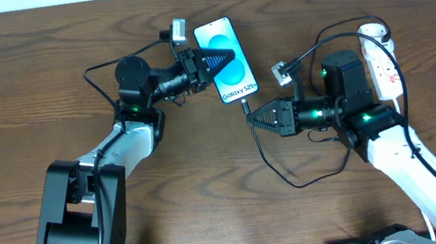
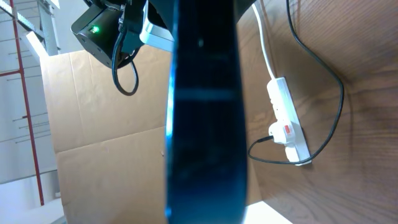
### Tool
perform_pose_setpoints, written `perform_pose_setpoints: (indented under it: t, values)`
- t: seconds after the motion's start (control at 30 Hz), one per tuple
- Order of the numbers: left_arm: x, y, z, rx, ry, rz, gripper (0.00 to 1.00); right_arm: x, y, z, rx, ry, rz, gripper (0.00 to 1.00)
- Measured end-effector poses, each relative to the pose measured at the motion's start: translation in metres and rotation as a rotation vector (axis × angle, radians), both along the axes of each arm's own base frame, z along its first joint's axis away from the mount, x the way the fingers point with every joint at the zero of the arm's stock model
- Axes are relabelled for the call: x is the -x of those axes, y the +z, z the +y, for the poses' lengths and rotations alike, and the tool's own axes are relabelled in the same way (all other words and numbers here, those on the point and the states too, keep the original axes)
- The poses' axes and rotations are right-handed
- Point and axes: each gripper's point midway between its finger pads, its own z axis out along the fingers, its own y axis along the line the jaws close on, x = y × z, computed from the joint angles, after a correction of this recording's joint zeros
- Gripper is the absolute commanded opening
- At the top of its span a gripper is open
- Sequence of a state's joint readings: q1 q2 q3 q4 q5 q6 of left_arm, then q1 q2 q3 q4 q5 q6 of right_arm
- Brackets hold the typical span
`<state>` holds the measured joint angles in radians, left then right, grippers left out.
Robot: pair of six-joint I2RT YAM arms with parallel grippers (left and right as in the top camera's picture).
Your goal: Plug charger to phone and switch on socket
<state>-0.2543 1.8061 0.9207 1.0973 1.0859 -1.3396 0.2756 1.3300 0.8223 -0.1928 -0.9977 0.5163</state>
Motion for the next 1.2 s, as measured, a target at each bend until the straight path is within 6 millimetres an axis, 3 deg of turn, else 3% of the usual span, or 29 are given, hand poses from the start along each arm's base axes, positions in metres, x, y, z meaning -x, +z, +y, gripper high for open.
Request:
perform_pose_setpoints:
  t: [1.2]
  values:
    - [0.0012, -0.0004, -0.0004, -0.001, -0.008, 0.000, 0.08, -0.0001, 0.0047, -0.0037, -0.028, 0.010, 0.001, 0.01]
